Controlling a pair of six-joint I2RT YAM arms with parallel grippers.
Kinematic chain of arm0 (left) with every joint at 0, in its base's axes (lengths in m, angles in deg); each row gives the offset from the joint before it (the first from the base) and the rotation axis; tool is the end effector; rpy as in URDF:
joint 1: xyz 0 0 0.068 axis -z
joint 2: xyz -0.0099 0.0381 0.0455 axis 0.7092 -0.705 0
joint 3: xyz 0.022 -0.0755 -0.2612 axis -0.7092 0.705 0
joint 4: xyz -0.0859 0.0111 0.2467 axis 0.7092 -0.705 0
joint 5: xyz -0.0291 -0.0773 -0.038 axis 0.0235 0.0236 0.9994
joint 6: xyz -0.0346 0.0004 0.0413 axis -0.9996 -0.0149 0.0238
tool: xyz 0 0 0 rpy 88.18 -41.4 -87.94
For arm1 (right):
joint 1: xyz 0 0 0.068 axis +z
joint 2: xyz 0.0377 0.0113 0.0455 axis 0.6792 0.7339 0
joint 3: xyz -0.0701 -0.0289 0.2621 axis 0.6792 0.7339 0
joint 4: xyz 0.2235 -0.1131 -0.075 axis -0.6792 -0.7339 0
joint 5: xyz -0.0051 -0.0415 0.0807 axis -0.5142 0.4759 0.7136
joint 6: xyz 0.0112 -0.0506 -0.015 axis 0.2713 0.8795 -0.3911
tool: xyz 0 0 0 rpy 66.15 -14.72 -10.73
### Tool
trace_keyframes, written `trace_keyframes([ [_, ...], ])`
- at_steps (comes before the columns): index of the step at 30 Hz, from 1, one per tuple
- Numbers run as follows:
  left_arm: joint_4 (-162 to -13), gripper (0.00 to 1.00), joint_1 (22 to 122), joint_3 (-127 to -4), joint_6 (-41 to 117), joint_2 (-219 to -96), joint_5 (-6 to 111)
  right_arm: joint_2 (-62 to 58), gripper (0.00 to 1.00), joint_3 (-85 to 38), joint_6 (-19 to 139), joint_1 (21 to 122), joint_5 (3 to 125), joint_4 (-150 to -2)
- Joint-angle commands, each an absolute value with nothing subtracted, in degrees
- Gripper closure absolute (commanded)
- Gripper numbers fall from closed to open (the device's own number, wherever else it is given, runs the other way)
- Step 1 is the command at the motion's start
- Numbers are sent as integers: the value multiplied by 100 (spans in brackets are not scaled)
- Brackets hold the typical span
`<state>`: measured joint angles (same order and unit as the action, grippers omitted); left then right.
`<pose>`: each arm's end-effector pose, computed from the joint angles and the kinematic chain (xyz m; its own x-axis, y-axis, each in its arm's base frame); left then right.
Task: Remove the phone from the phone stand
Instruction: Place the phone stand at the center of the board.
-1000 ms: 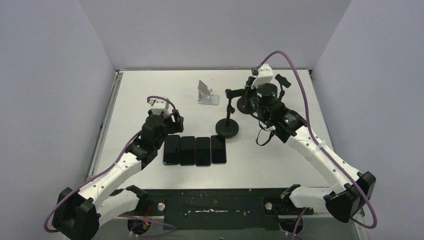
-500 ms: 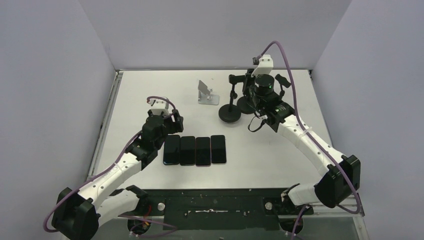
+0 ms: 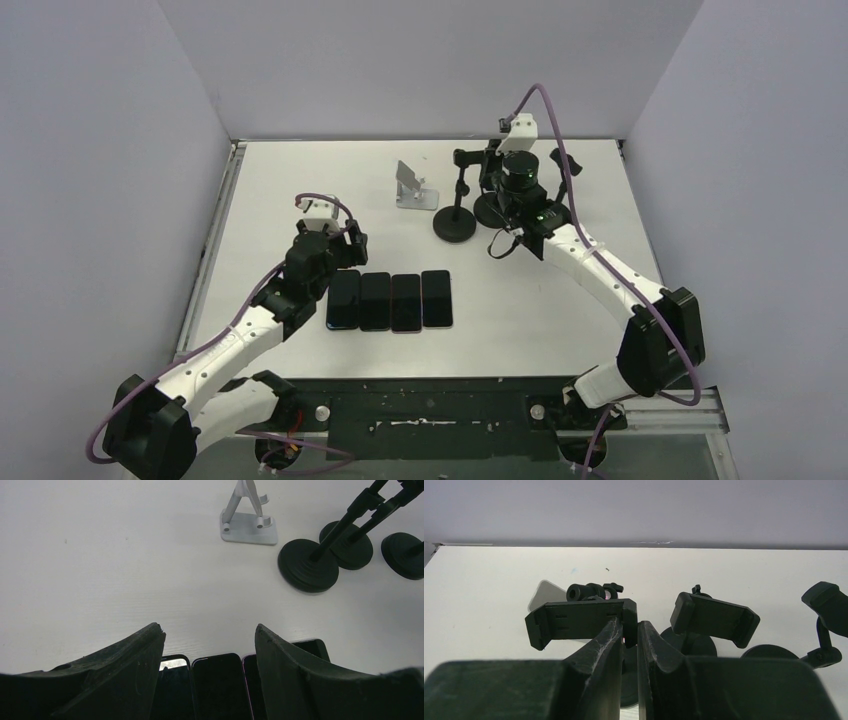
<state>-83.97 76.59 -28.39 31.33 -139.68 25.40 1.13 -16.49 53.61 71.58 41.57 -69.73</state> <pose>0.2039 -0.1111 0.2650 -0.3118 -0.1630 -0.9361 0.1369 0.9672 -0.2140 0.3130 0.1619 0.3489 -0.2039 0.1411 -0.9688 -0.2090 0.9605 0.1839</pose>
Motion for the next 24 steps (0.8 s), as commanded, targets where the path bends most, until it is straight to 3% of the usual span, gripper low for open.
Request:
trace_keyframes([
  [1,-8189,36,7690,-2880,3217,-13853,2503,-112,100,-1636,5255,7107,4233,-5725],
  [12,-8189,35,7698,-2883,3216,-13820,2527,-324,98,-1208,5445,7117,4433,-5907],
  [16,-8197,35,7698,-2900,3216,-13807,2555,-528,77,-1058,5453,7112,4534,-6050],
  [24,-8188,35,7716,-2895,3190,-13767,2610,-907,61,-908,5336,7126,4539,-6359],
])
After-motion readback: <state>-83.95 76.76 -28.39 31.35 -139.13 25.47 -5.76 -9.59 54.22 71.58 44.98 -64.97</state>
